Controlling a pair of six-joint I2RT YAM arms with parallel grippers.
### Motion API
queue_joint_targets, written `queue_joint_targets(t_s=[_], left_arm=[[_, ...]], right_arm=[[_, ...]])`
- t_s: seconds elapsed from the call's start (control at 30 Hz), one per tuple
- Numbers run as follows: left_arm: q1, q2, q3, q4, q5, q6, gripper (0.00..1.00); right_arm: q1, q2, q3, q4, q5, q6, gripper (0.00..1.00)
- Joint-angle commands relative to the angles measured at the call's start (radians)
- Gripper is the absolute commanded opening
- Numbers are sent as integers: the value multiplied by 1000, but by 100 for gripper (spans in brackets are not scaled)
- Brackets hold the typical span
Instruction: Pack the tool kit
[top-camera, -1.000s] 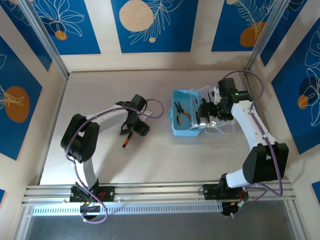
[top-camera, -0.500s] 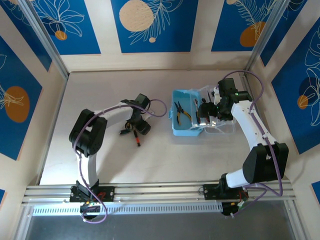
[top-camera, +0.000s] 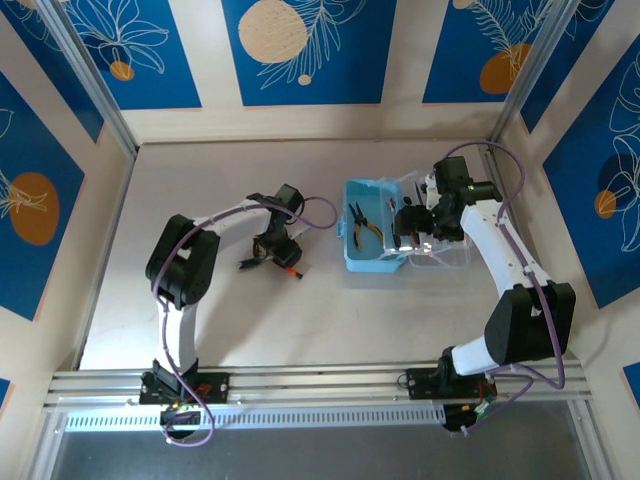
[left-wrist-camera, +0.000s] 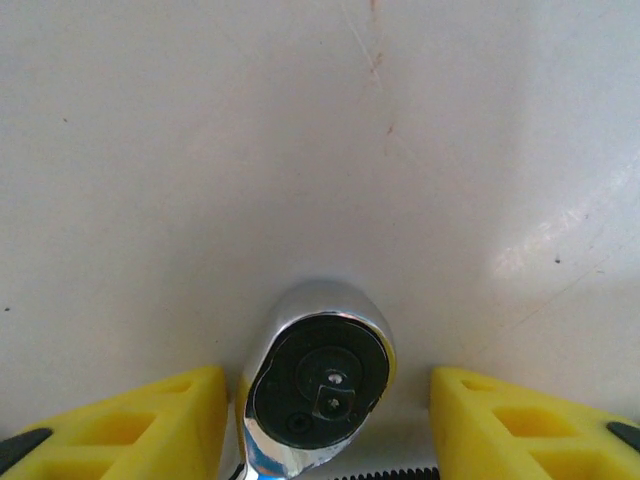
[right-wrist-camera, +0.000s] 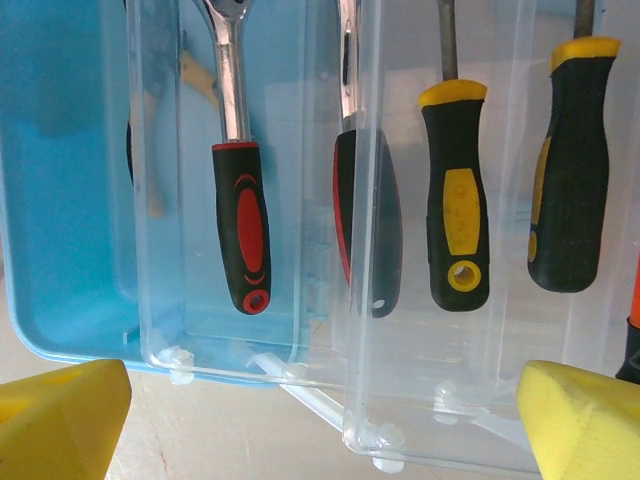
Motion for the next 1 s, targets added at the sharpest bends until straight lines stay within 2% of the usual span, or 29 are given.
queue_joint_targets(t_s=[0.0,0.4,0.6,0.97], left_arm=[[21,53,19,37,-65,-9,49],[71,53,40,25,-51,-27,20],[80,41,97,-14,-64,-22,0],[88,-120,148,-36,-140,-62,0]], right_arm=[[6,3,12,-1,-26,-11,99],[8,2,16,-2,-26,-15,99],[8,-9,14,-6,-23,-15,99],[10,-26,10,-7,-20,-16,99]])
